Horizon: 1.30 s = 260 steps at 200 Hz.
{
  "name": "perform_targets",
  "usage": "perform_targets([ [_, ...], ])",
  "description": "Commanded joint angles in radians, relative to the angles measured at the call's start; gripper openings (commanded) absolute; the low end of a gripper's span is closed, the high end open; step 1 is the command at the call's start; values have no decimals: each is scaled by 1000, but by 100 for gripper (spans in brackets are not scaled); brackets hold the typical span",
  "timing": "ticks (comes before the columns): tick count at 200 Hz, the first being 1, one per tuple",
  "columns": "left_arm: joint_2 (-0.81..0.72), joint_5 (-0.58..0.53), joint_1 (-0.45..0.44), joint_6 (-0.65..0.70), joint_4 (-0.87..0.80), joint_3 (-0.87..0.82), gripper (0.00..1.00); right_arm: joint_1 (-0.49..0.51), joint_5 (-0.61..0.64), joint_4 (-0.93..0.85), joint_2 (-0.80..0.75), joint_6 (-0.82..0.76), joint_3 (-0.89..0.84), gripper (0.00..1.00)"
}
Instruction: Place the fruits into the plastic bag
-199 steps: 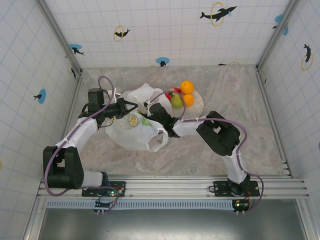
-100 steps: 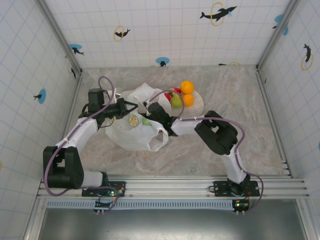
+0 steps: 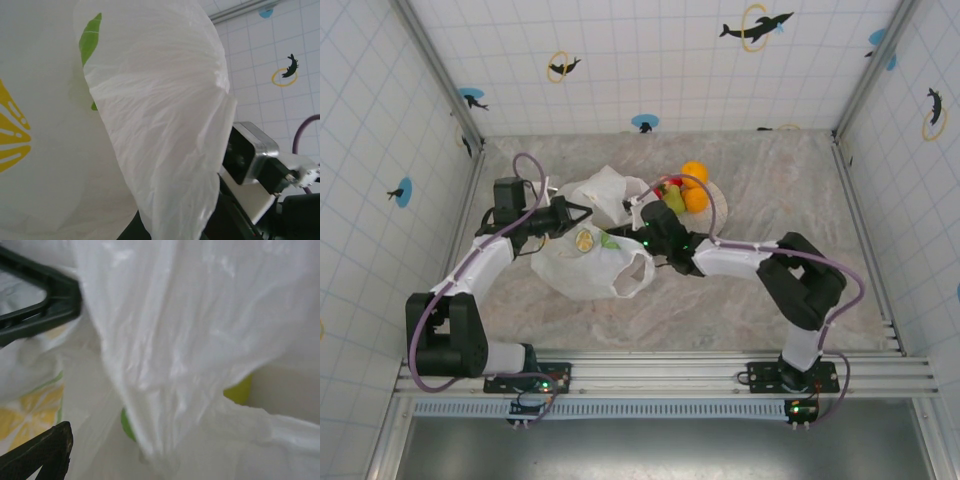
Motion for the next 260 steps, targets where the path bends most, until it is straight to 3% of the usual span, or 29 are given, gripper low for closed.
perform_targets([
  [1,-5,-12,13,15,-13,-6,0,-12,-47,-11,-86,-68,-68,97],
  [97,18,-42,37,24,-29,-7,0,-54,-141,-54,-355,-256,-215,97],
  [136,30,-31,39,19,-30,-7,0,-116,-169,49,-442,-222,-293,98],
  [165,19,-9,39,6,-5,-15,0,-129,-178,83,-414,-202,-286,98],
  [192,24,50,40,-37,52,-27,0,-107,-56,-23,-333,-222,-205,95],
  [211,24,94,39,-73,105,-33,0,-65,-50,-69,-269,-262,-152,94],
  [260,-4,71,39,-85,118,-31,0,84,21,-258,-194,-461,-15,94],
])
